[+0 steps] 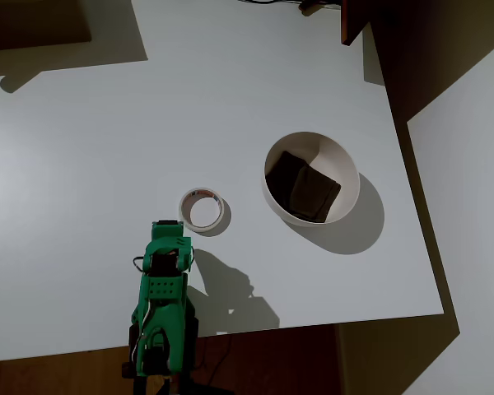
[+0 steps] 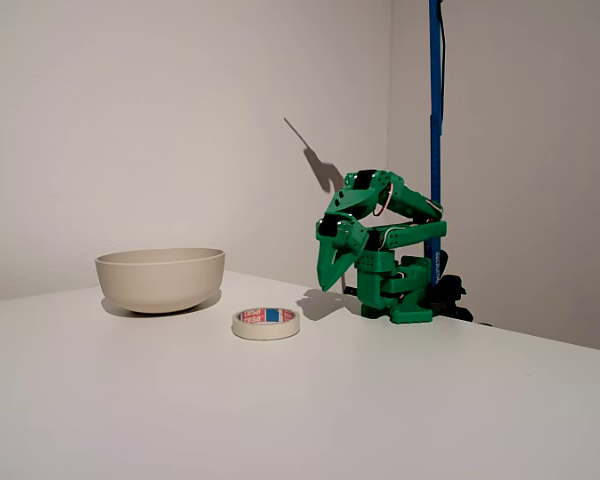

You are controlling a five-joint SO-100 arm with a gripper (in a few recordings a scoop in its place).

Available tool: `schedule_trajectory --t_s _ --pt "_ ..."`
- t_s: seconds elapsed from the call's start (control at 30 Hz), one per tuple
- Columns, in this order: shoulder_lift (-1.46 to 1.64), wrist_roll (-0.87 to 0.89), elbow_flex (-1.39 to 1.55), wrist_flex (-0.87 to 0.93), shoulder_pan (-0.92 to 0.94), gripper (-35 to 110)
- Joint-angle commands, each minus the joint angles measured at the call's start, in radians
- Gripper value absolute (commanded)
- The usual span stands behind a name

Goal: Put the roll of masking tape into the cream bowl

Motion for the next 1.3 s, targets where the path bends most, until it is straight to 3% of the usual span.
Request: schedule_trajectory --t_s 0.0,0.17,0.3,0.4,1.27 --pt "-0.281 0.014 -0.132 -0.112 0.12 -8" --pt "-0.667 0.025 -0.29 -0.209 0.229 -8" --pt "-0.776 0.037 -0.36 -0.212 0.261 -8" --pt "-0.749 0.057 -0.362 -0.19 0.252 15" --pt "-0.9 0.078 -0.359 -0.232 0.212 11"
